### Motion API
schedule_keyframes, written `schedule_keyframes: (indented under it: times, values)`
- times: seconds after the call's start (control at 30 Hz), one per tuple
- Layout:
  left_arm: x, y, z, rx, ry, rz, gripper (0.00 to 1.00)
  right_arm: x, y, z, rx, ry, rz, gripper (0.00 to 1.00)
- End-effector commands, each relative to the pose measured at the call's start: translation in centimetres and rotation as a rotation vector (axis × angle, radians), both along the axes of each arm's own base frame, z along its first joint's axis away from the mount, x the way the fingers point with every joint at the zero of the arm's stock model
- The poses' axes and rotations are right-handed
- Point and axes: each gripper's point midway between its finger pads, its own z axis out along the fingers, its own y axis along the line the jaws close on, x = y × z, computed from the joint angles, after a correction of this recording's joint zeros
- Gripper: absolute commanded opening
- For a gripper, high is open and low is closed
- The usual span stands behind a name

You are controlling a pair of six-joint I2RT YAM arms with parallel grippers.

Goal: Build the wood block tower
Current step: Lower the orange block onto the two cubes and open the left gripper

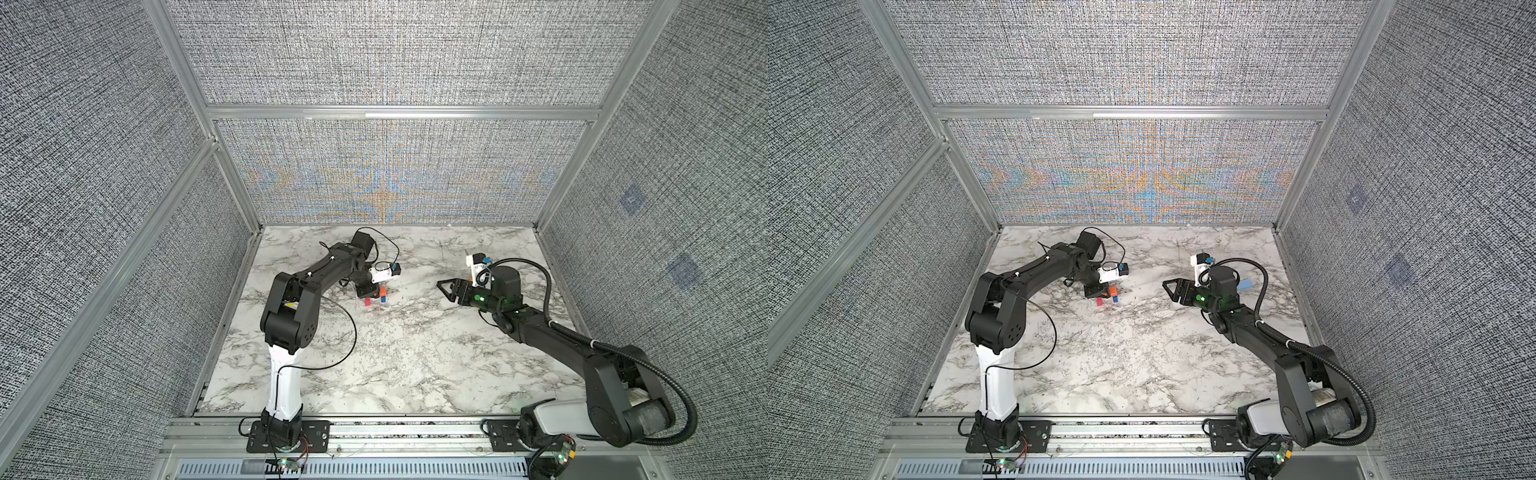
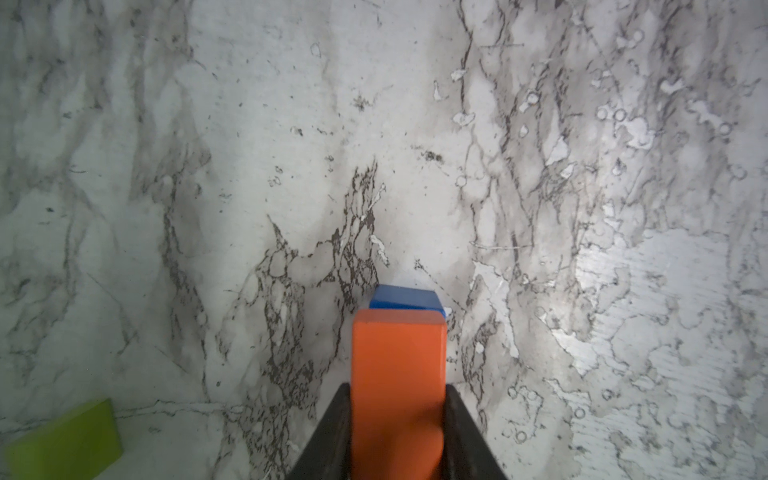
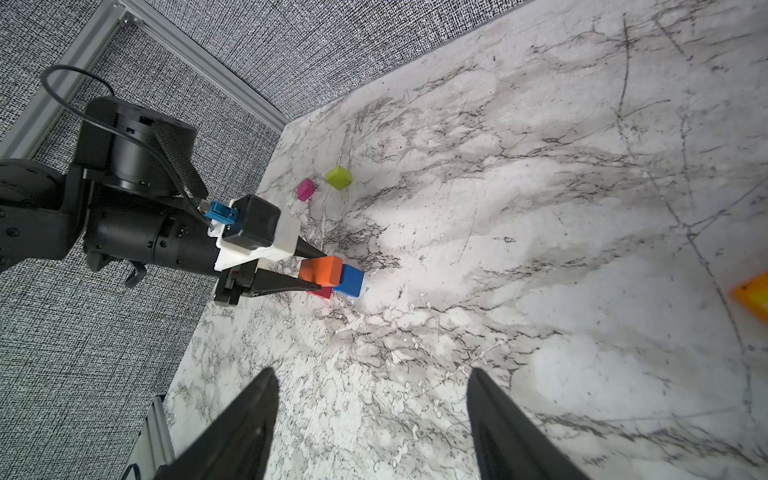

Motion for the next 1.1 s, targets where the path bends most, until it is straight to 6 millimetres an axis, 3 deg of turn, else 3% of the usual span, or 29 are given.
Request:
schedule_keyframes:
  times: [0.0,0.4,0.63,0.7,0.73,0.77,0.83,1.07]
  values:
    - [-0.6,0.2,-0.2,0.01,0.022,-0.025,0.18,0.0,0.2,0.2,0.007,-0.015,0.007,0.73]
    - [-0.7,0.3,-0.1,0.018,0.023,-0.031,0.2,0.1,0.2,0.1,0.008,-0.013,0.008,0.73]
    - [-0.8,0.3,-0.6,0.019,0.035,-0.032,0.28,0.1,0.2,0.2,0.007,-0.014,0.007,0.73]
    - [-0.8,0.2,-0.6,0.015,0.031,-0.033,0.35,0.1,0.2,0.1,0.007,-0.013,0.007,0.73]
    - [-0.8,0.3,-0.7,0.016,0.03,-0.032,0.47,0.0,0.2,0.1,0.007,-0.013,0.009,0.73]
    - [-0.8,0.3,-0.7,0.015,0.026,-0.032,0.6,0.0,0.2,0.1,0.007,-0.014,0.008,0.73]
    - [-0.8,0.3,-0.6,0.014,0.018,-0.032,0.98,0.0,0.2,0.1,0.007,-0.011,0.009,0.73]
    - [-0.4,0.3,0.8,0.007,-0.018,-0.025,0.99,0.1,0.2,0.2,0.009,-0.016,0.008,0.73]
